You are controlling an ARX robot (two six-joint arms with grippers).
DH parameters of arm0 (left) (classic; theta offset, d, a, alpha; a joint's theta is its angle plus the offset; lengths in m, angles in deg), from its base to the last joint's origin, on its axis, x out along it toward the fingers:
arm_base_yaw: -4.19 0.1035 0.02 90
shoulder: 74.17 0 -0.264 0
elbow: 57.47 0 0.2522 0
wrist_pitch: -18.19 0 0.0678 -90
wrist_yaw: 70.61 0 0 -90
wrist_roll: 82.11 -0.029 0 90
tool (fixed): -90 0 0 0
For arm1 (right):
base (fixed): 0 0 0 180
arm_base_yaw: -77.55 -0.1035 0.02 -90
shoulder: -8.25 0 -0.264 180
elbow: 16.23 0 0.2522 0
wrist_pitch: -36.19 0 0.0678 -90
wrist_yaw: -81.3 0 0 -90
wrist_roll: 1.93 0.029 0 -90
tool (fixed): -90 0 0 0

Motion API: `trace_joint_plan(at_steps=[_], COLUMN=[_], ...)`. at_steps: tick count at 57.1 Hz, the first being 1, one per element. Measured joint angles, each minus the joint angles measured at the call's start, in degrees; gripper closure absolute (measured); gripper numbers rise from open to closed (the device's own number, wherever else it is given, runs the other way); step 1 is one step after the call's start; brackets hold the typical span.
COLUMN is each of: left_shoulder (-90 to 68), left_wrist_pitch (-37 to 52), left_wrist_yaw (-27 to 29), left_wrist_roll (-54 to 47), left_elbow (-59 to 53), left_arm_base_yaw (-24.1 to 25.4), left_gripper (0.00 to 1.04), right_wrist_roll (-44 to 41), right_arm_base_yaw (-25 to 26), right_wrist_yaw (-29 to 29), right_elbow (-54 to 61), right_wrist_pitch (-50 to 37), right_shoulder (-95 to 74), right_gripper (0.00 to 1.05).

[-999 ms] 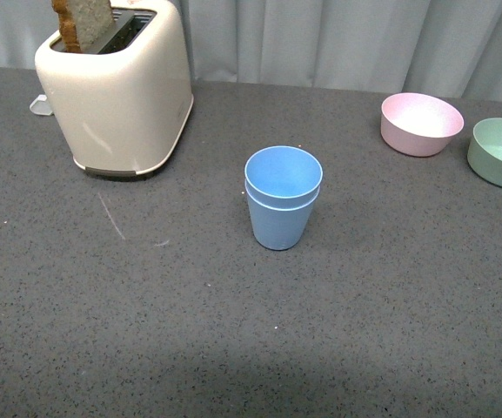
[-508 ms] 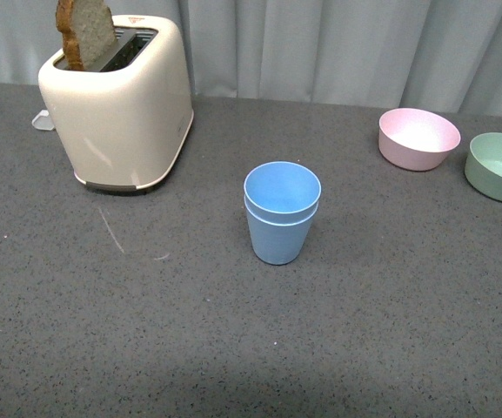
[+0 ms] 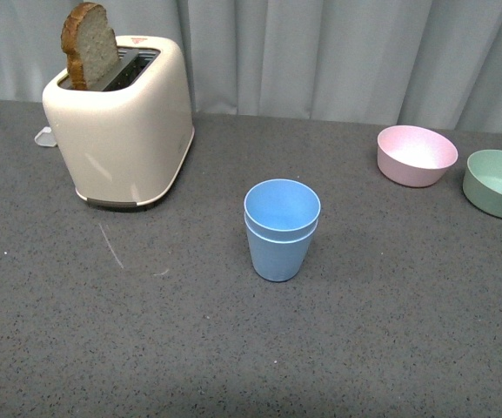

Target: Stack blue cups with both arms

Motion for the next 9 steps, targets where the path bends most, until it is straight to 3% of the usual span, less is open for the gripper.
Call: trace_joint_plan(at_steps=[9], left_shoulder=[0.0], left_wrist_pitch=[0.0], left_wrist_yaw=[0.0], left_wrist_roll=[-0.02], left_elbow=[0.0], left_arm_base_yaw=[0.0], left_gripper=[0.07], right_wrist_roll=[0.0], right_arm_base_yaw=[0.0], right_wrist_yaw=[0.0], right_elbow=[0.0], right_wrist_pitch=[0.0], right_shoulder=[0.0], right_gripper=[0.1])
